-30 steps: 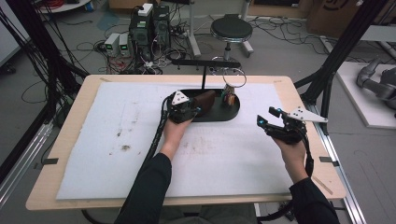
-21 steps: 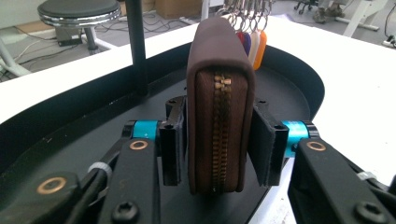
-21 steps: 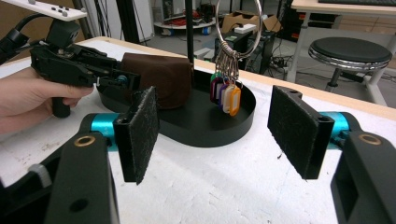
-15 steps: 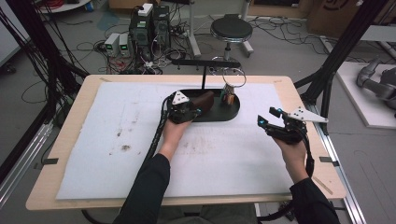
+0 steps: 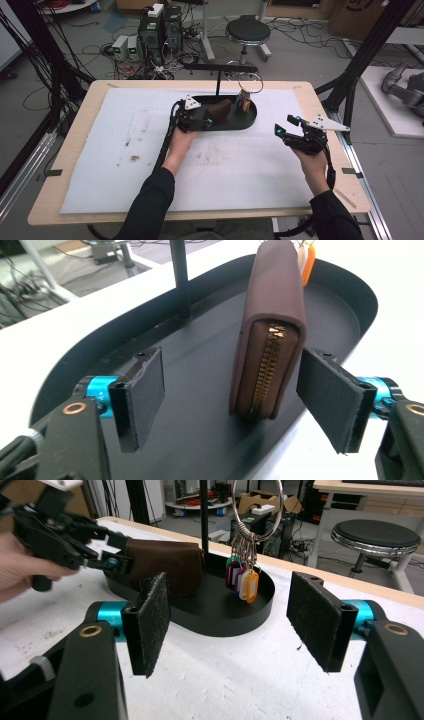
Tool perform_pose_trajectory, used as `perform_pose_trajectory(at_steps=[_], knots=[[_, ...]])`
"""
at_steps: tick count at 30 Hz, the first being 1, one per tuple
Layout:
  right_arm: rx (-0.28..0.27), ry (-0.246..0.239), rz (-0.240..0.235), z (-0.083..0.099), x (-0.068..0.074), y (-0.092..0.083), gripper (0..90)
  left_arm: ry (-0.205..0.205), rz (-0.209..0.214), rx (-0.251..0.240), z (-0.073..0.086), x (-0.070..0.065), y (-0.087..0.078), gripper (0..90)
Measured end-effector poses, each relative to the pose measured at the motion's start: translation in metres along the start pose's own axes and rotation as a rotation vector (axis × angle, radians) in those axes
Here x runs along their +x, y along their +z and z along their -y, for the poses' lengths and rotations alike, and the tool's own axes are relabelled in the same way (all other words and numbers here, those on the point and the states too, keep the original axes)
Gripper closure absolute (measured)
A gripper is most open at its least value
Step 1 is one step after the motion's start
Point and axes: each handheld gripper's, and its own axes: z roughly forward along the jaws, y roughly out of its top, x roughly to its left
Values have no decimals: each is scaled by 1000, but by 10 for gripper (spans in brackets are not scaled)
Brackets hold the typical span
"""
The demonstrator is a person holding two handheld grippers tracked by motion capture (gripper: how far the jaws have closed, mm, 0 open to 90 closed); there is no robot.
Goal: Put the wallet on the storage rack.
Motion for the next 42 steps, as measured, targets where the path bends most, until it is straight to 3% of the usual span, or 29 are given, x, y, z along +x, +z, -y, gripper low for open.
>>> perform_pose_trajectory(at_steps=[4,11,14,23,30,34,39,42], knots=[[-1,-1,1,0,0,0,346,14,-23,-39,-2,-4,-19,270],[0,2,5,0,-1,-1,346,3,16,-88,-1,-4,-56,270],[2,5,6,0,-1,-1,345,-7,17,-87,3,-3,-72,270],[22,-5,5,1,0,3,335,-42,60,-128,30,10,-126,260],[44,-9,2,3,0,7,329,-30,93,-155,51,16,-161,239],[46,-15,11,4,0,6,329,-1,89,-170,63,20,-172,239],[62,0,21,8,-2,3,325,-12,85,-201,81,22,-175,239],[73,7,28,10,-3,2,317,-30,88,-193,80,25,-175,239]])
